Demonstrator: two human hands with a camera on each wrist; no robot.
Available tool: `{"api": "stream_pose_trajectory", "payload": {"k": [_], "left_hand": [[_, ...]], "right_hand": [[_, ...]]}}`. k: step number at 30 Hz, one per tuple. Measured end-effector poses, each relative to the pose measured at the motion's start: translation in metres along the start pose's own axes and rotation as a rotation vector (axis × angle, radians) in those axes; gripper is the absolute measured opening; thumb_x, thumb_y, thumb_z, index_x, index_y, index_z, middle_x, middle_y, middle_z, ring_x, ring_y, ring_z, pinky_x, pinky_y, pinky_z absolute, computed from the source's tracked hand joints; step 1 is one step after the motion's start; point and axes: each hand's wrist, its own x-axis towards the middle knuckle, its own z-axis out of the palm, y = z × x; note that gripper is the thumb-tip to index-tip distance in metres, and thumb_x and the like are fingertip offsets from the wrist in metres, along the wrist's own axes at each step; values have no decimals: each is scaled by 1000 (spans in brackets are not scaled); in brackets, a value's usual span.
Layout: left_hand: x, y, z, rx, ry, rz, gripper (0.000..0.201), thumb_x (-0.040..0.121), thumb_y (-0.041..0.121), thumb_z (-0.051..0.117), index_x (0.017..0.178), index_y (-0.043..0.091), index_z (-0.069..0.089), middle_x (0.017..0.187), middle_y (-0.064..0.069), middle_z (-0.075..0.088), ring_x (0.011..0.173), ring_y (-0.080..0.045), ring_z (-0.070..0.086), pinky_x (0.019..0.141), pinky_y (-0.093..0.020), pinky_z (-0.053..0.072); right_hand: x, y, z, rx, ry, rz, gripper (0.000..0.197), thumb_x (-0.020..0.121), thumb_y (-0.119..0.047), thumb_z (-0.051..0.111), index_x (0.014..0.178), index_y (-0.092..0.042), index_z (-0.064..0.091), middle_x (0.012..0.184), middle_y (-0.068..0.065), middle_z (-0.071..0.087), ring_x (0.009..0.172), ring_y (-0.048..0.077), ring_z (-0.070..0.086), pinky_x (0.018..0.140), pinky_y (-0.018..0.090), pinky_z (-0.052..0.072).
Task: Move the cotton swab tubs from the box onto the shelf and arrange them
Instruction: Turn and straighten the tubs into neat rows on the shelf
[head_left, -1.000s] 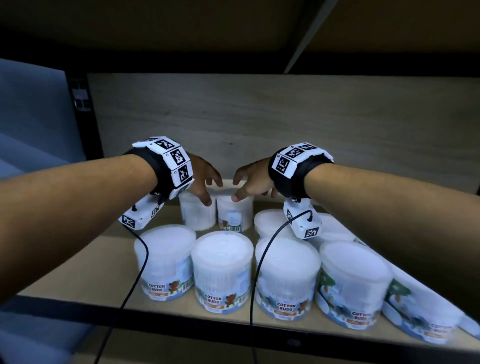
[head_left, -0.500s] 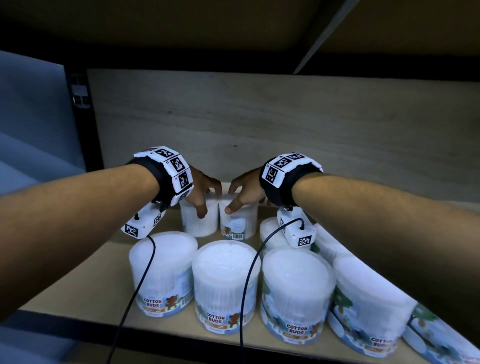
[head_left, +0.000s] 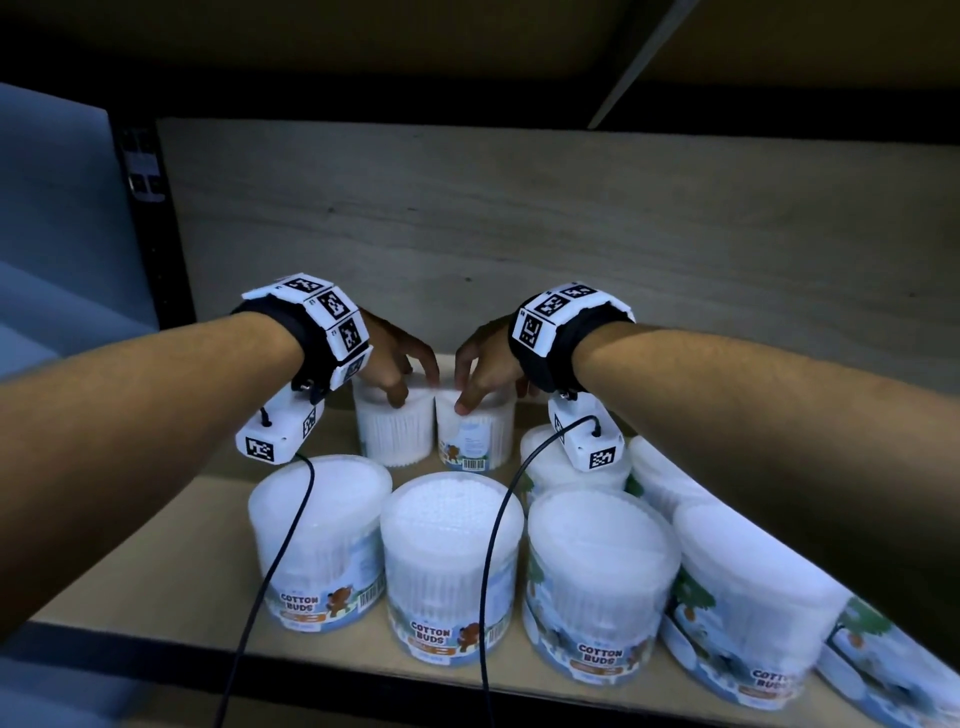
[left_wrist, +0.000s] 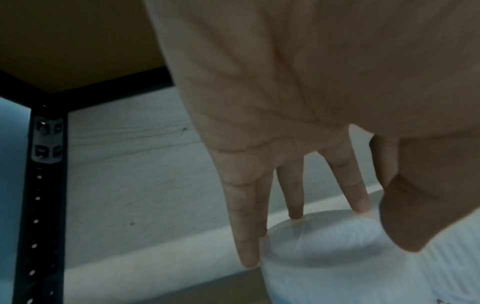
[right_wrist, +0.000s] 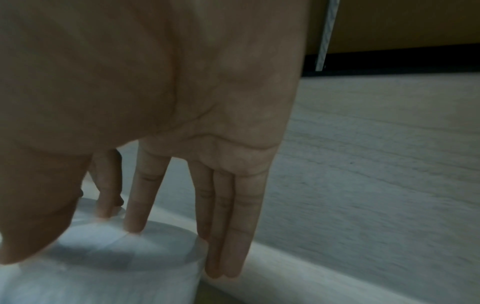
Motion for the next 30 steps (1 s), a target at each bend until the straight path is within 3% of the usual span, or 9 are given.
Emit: {"api": "stream_pose_trajectory", "payload": {"k": [3, 6, 8, 14, 17, 20, 23, 26, 30], "left_hand": [[2, -3, 1, -28, 9, 5, 56, 87, 24, 69, 134, 43, 45, 149, 4, 41, 128, -18, 45, 72, -20, 49], [4, -5, 5, -83, 1, -13, 55, 87, 23, 70, 132, 42, 47, 145, -4, 47, 132, -25, 47, 89, -37, 57], [2, -4, 6, -113, 19, -13, 52, 85, 26, 72, 129, 44, 49, 139, -5, 52, 125, -27, 53, 90, -41, 57], [-2, -2, 12, -175, 76, -33, 48, 83, 43, 72, 128, 46, 54, 118, 2, 51, 102, -22, 59, 80, -39, 61], [-7, 1, 12, -161, 82, -65, 52, 84, 50, 68, 134, 44, 54, 121, 3, 51, 98, -15, 53, 66, -25, 58], [-11, 6, 10, -70, 65, -107, 58, 91, 52, 59, 145, 38, 44, 146, 0, 45, 111, -14, 49, 49, -6, 35], [-16, 13, 8, 23, 62, -164, 64, 92, 54, 54, 150, 33, 35, 151, 0, 41, 130, -16, 47, 38, -3, 29], [-18, 17, 8, 79, 46, -198, 67, 92, 57, 52, 151, 28, 33, 150, -1, 43, 127, -19, 51, 35, -4, 28], [-17, 15, 8, 97, 20, -225, 71, 89, 59, 56, 149, 27, 38, 145, -3, 49, 103, -21, 56, 44, -11, 28]], "right_hand": [[2, -1, -1, 1, -19, 7, 51, 86, -37, 74, 130, -16, 59, 120, 6, 51, 99, 37, 66, 89, 48, 58], [4, -1, 0, 25, -12, 6, 48, 85, -35, 76, 127, -17, 60, 115, 4, 50, 79, 27, 60, 86, 45, 59], [5, 0, 0, 21, -12, 0, 46, 84, -34, 76, 125, -17, 61, 114, 3, 50, 76, 24, 57, 85, 45, 60], [4, 2, -1, -11, -23, -40, 43, 85, -25, 75, 124, -19, 59, 100, -2, 52, 96, 25, 58, 89, 51, 57], [4, 2, -1, -27, -30, -46, 43, 82, -19, 76, 122, -22, 60, 95, -5, 52, 105, 28, 59, 88, 51, 58], [5, 3, -1, -26, -31, -55, 42, 76, -15, 77, 114, -26, 63, 100, -2, 57, 107, 27, 61, 84, 51, 60], [3, 1, -2, -22, -40, -78, 41, 74, -11, 76, 108, -29, 64, 119, 6, 61, 109, 29, 62, 82, 52, 60], [2, 0, -5, -38, -67, -103, 43, 73, -7, 76, 108, -29, 64, 134, 10, 57, 114, 32, 61, 83, 53, 59], [2, 1, -7, -55, -81, -118, 43, 68, -4, 76, 101, -30, 65, 135, 9, 58, 116, 34, 61, 80, 55, 59]]}}
